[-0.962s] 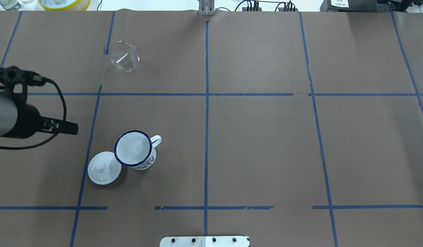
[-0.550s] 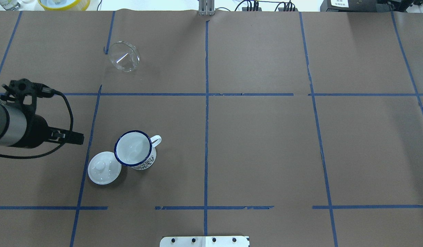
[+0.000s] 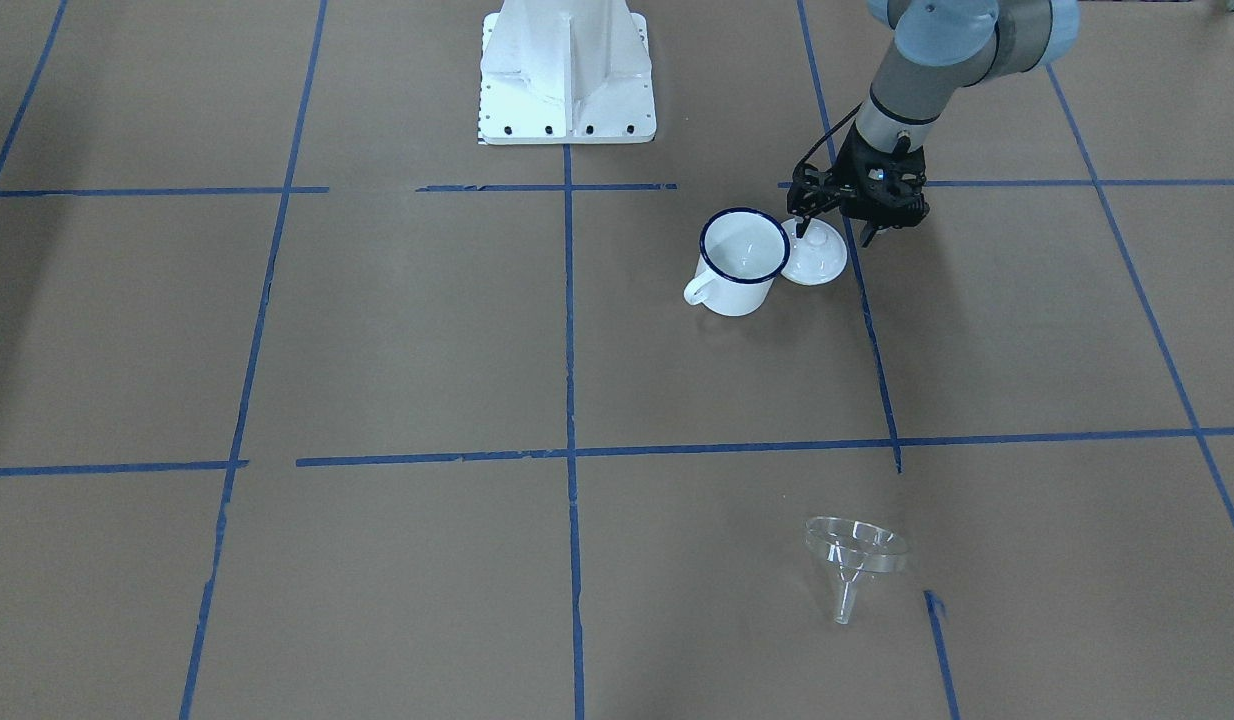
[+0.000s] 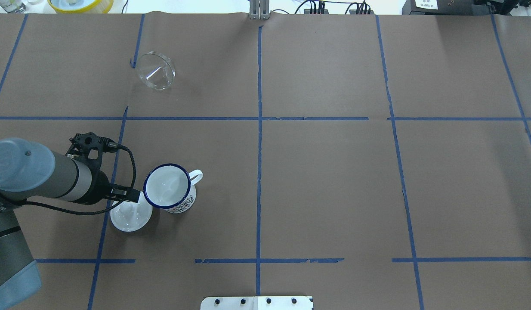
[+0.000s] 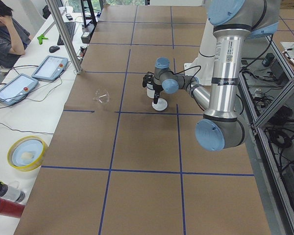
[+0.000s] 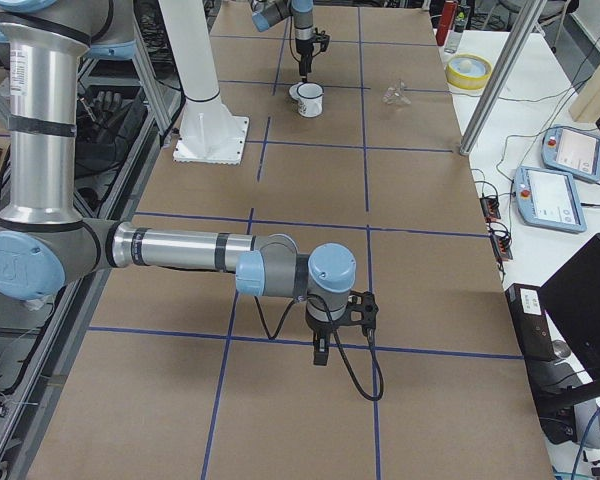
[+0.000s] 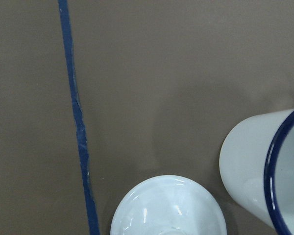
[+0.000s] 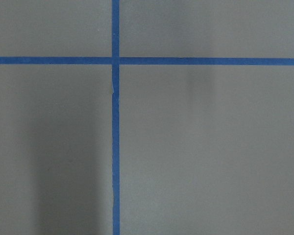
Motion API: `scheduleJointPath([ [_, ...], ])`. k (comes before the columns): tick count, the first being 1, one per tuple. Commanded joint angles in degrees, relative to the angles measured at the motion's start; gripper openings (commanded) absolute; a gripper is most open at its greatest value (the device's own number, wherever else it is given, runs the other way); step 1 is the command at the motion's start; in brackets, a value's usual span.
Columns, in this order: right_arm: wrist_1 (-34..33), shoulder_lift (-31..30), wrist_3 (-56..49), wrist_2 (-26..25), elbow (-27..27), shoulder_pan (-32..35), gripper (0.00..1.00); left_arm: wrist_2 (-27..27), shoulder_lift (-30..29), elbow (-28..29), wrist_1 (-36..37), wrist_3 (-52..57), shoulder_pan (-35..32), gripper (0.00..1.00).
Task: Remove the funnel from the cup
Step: 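Lower the left gripper onto the white lid beside the mug and grasp it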
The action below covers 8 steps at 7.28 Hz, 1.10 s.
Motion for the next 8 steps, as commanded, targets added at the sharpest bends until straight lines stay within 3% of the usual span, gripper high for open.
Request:
scheduleJointPath([
  [1, 0.0, 0.0, 0.0, 0.0, 0.1, 0.0, 1.00, 0.0, -0.3, 1.1, 0.0, -0.1, 0.8, 0.78],
  [8, 0.0, 0.0, 0.0, 0.0, 0.1, 0.0, 1.00, -0.1, -0.4, 1.9, -0.1, 0.0, 2.3, 0.77],
])
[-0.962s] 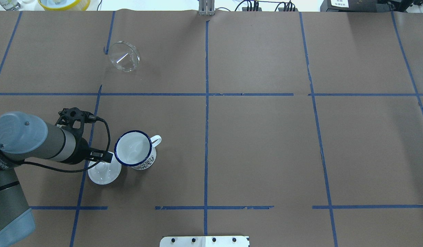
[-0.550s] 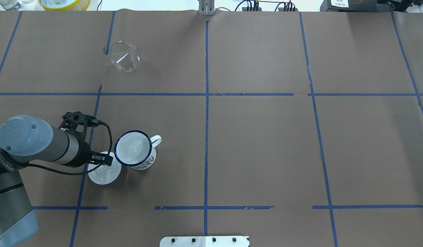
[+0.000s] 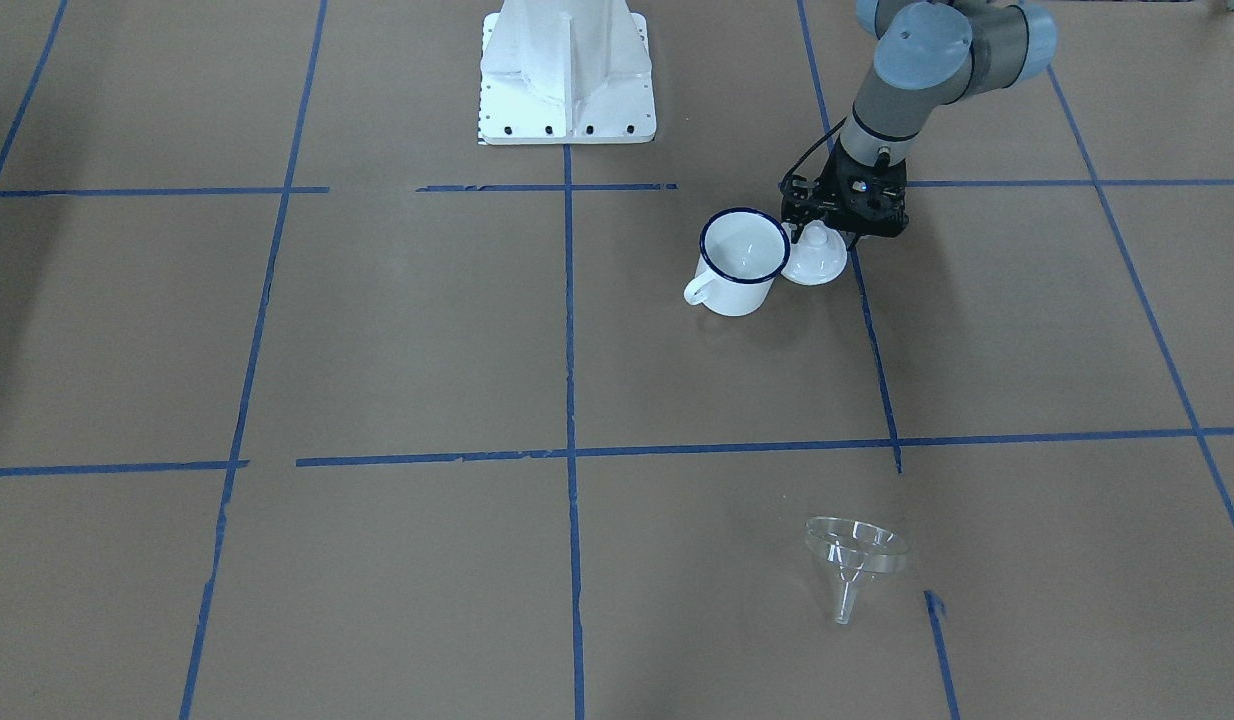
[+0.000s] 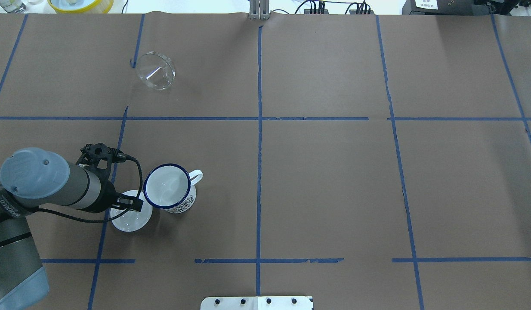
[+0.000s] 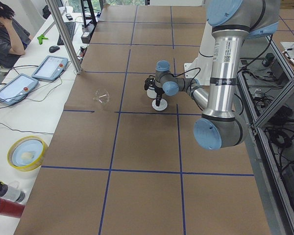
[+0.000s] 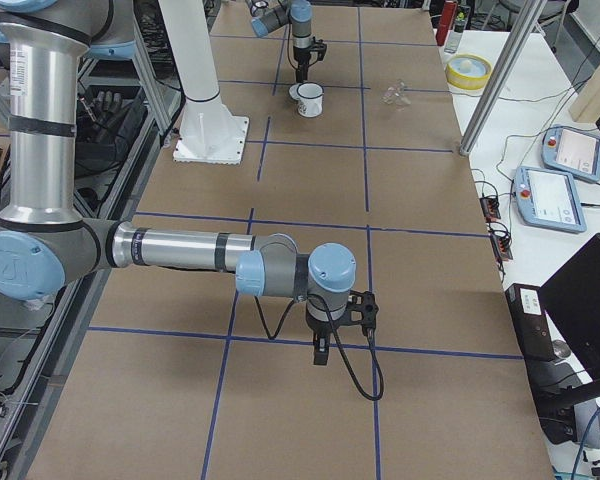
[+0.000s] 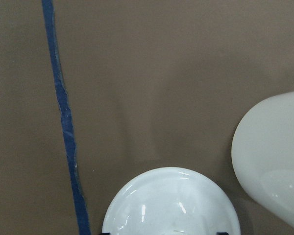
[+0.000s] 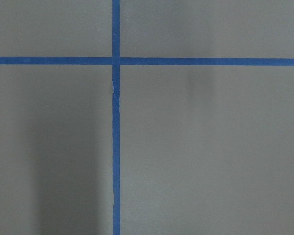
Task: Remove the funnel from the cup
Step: 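Lower the left gripper onto the white lid beside the mug and grasp it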
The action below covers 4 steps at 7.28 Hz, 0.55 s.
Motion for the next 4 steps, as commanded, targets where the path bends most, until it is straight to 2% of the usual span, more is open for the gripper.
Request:
scheduleJointPath([
  [1, 0.0, 0.0, 0.0, 0.0, 0.0, 0.0, 1.00, 0.0, -0.1, -0.1, 0.0, 0.0, 0.6, 0.75],
  [2, 0.0, 0.0, 0.0, 0.0, -0.1, 0.0, 1.00, 0.0, -0.1, -0.1, 0.0, 0.0, 0.6, 0.67],
  [3, 0.0, 0.0, 0.0, 0.0, 0.0, 0.0, 1.00, 0.0, -0.1, -0.1, 0.0, 0.0, 0.6, 0.49],
  [4, 0.0, 0.0, 0.0, 0.0, 0.0, 0.0, 1.00, 0.0, 0.0, -0.3, 0.0, 0.0, 0.6, 0.19],
])
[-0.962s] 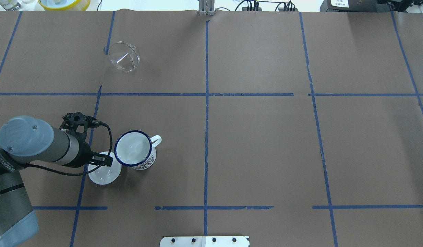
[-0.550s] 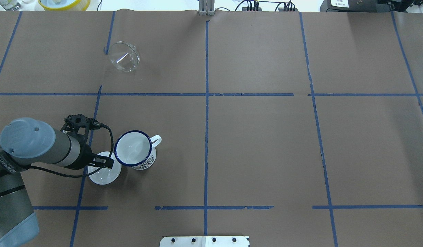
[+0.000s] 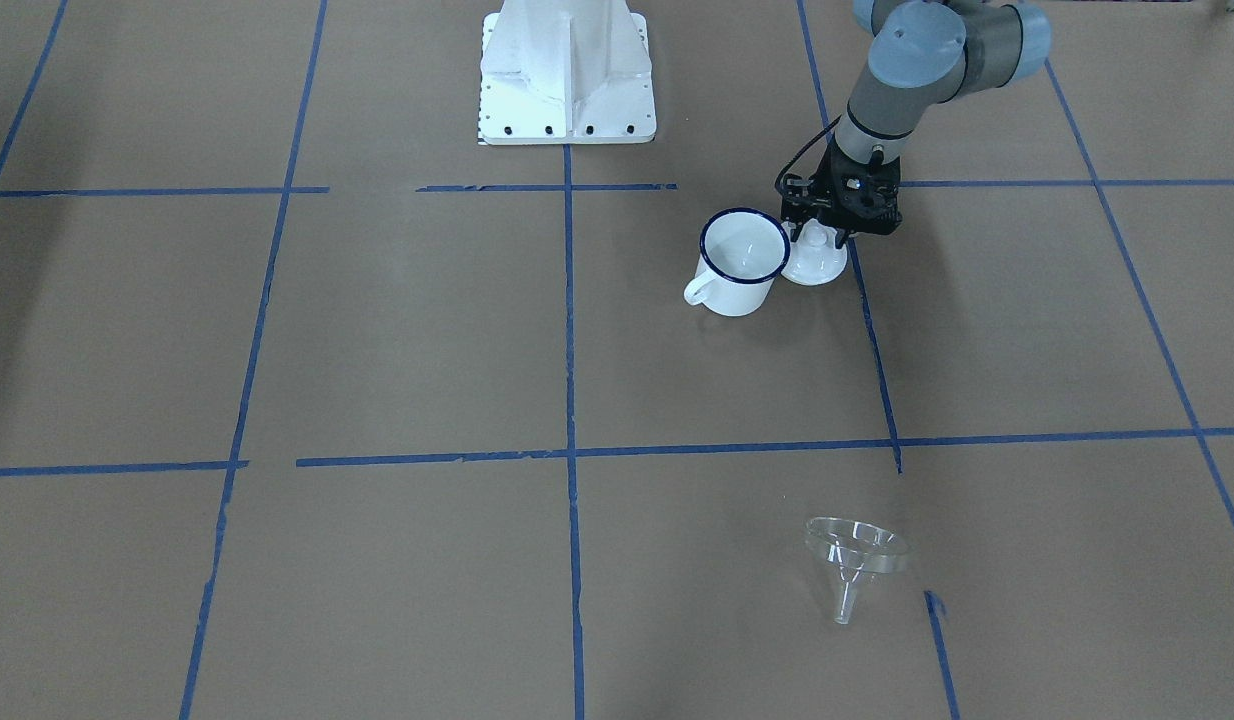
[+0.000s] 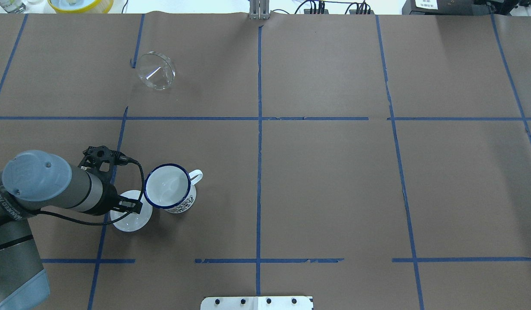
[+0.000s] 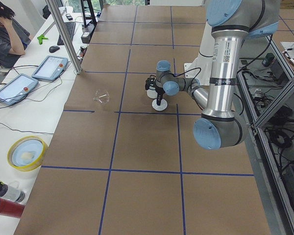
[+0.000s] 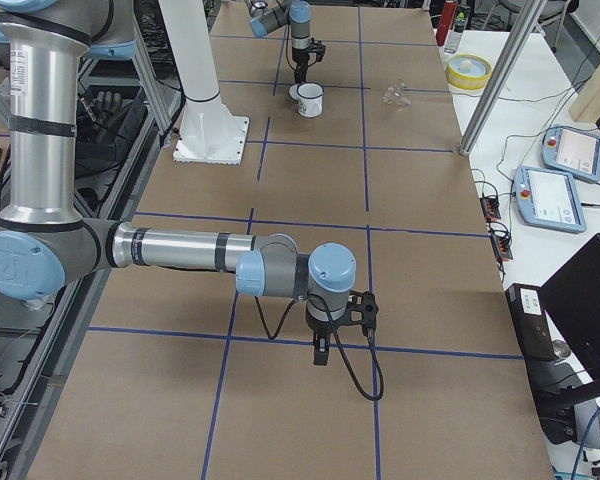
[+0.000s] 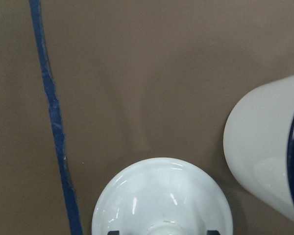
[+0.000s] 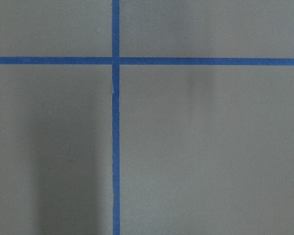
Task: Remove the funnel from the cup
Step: 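Lower the left gripper onto the white lid beside the mug and grasp it, then lift the white lid and move it over the mug's opening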
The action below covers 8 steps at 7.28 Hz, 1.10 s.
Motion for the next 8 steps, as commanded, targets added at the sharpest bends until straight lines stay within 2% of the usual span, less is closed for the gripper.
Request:
scheduleJointPath([
  [1, 0.0, 0.0, 0.0, 0.0, 0.0, 0.0, 1.00, 0.0, 0.1, -0.4, 0.0, 0.0, -0.1, 0.00],
  [3, 0.0, 0.0, 0.0, 0.0, -0.1, 0.0, 1.00, -0.2, 0.8, -3.9, 0.3, 0.3, -0.8, 0.00],
  [5, 0.0, 0.0, 0.0, 0.0, 0.0, 0.0, 1.00, -0.7, 8.3, -14.5, 1.1, 0.8, -4.3, 0.00],
  [6, 0.0, 0.0, 0.0, 0.0, 0.0, 0.0, 1.00, -1.3, 8.8, -18.4, 4.3, 0.8, -6.8, 0.00],
  [8, 0.0, 0.0, 0.0, 0.0, 0.0, 0.0, 1.00, -2.4, -1.0, -18.7, 16.4, 0.7, -7.4, 0.00],
])
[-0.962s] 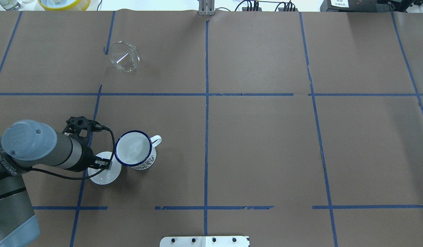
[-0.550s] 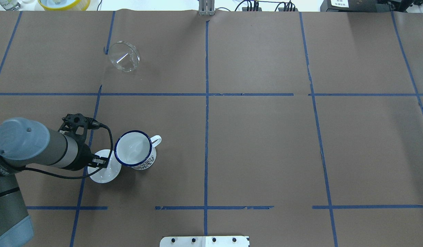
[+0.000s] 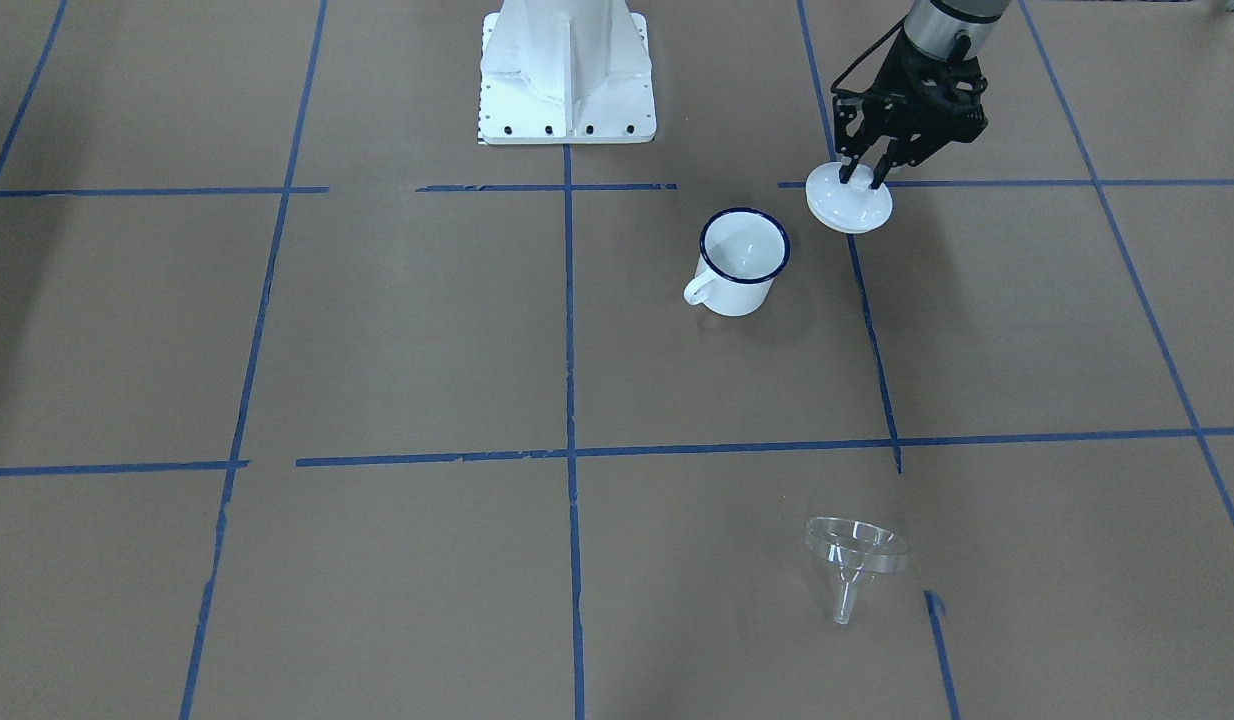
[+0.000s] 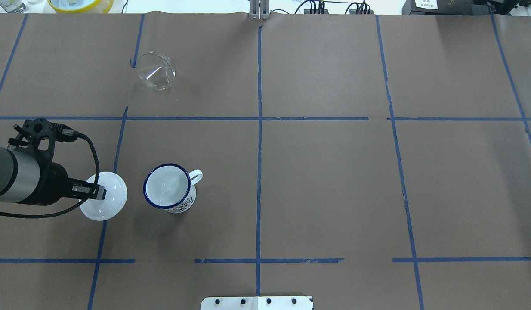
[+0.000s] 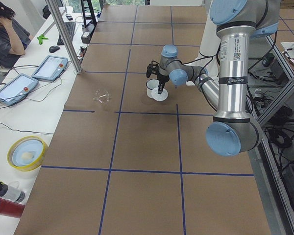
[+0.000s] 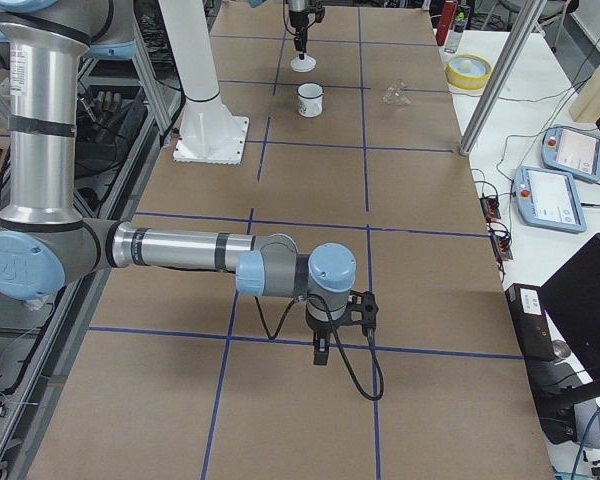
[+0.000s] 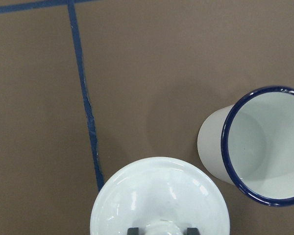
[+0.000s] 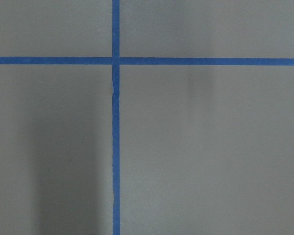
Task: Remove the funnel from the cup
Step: 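Lift the white lid and move it over the mug's opening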
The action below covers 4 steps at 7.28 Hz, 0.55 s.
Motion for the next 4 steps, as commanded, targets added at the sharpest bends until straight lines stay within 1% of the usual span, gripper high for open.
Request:
scheduleJointPath([
  [1, 0.0, 0.0, 0.0, 0.0, 0.0, 0.0, 1.00, -0.4, -12.1, 2.4, 12.1, 0.0, -0.8, 0.00],
  [2, 0.0, 0.0, 0.0, 0.0, 0.0, 0.0, 1.00, -0.4, -17.8, 8.0, 13.0, -0.5, -0.7, 0.00],
  [3, 0.0, 0.0, 0.0, 0.0, 0.0, 0.0, 1.00, -0.5, -21.0, 11.7, 13.0, -0.7, -0.3, 0.00],
  [4, 0.0, 0.0, 0.0, 0.0, 0.0, 0.0, 1.00, -0.6, -22.1, 13.5, 13.0, -0.7, -0.3, 0.00],
])
